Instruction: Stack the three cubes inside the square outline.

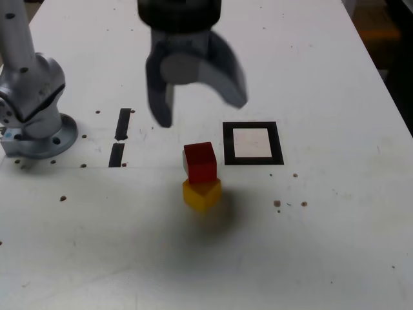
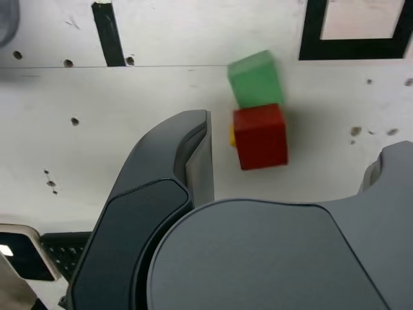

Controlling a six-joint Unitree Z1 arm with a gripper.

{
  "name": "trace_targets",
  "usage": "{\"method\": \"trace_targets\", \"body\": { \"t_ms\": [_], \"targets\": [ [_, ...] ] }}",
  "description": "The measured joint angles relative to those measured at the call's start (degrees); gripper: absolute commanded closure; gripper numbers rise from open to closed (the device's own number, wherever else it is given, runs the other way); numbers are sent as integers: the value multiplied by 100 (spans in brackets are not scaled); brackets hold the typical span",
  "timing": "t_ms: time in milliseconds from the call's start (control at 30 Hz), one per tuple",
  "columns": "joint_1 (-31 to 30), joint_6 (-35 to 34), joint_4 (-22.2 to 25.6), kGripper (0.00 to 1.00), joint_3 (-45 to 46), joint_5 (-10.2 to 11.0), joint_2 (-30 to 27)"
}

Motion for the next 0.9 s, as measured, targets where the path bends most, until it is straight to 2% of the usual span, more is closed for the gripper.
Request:
{"method": "trace_targets", "body": {
  "t_ms": [67, 267, 400, 633, 900],
  "targets": [
    [-52, -70, -91, 11, 153, -142, 44],
    [-231, -104, -330, 12, 174, -377, 324],
    [-301, -117, -543, 13, 200, -399, 546],
    [-325, -207, -922, 16, 823, -388, 649],
    [-324, -211, -1114, 29, 887, -377, 682]
  ]
}}
